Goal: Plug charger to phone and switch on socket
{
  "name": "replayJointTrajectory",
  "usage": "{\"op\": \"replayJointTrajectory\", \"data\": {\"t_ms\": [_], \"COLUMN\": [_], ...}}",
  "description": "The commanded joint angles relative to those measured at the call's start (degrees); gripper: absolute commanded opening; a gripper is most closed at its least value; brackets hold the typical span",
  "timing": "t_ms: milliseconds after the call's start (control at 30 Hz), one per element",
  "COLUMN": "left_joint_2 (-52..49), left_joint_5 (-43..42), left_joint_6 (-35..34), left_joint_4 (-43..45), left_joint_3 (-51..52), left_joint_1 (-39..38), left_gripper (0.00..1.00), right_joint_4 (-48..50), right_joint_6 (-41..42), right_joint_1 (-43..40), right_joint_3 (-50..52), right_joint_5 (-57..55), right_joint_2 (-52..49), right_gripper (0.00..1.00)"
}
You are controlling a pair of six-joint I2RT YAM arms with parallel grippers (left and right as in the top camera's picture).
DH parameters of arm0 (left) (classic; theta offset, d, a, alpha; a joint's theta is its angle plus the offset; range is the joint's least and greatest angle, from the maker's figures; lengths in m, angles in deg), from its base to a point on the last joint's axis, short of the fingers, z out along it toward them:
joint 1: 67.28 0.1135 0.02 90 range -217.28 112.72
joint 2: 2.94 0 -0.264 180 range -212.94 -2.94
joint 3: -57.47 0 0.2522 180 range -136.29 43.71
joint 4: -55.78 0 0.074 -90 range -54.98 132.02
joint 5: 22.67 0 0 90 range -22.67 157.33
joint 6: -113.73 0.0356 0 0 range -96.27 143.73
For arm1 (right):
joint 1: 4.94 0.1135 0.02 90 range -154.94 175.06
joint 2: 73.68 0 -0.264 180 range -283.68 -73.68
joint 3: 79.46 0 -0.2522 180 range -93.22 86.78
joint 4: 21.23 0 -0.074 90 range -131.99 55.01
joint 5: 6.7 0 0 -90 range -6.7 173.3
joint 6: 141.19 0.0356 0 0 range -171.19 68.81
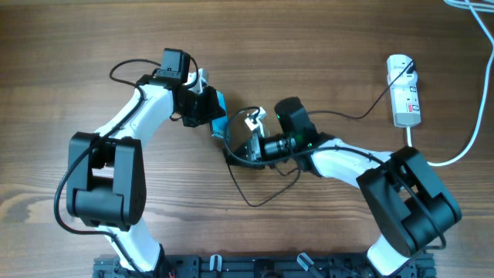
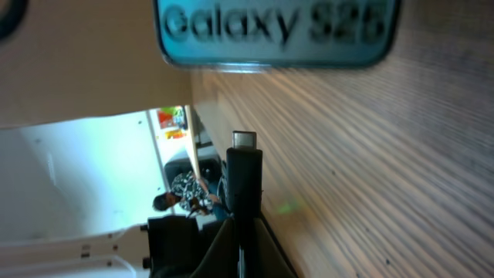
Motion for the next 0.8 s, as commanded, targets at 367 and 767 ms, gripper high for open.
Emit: {"op": "replayJointTrajectory", "data": {"t_ms": [367, 767], "left_joint_2": [0.1, 0.1], "left_joint_5": [5.2, 5.2], "left_joint_6": [-2.5, -2.5], "left_joint_4": [-2.6, -2.5], "left_joint_3": [-0.9, -0.9], "left_joint_1": [-1.6, -1.6], "left_gripper": [0.04, 0.04], "right_joint_4": [-5.2, -13.3], "right_joint_6": [-10.5, -10.5], "right_joint_1": [1.2, 1.9], "right_joint_3": [-5.6, -5.6], "right_joint_5": [1.2, -5.0], "right_joint_2": [-2.3, -2.3], "right_gripper": [0.04, 0.04]}}
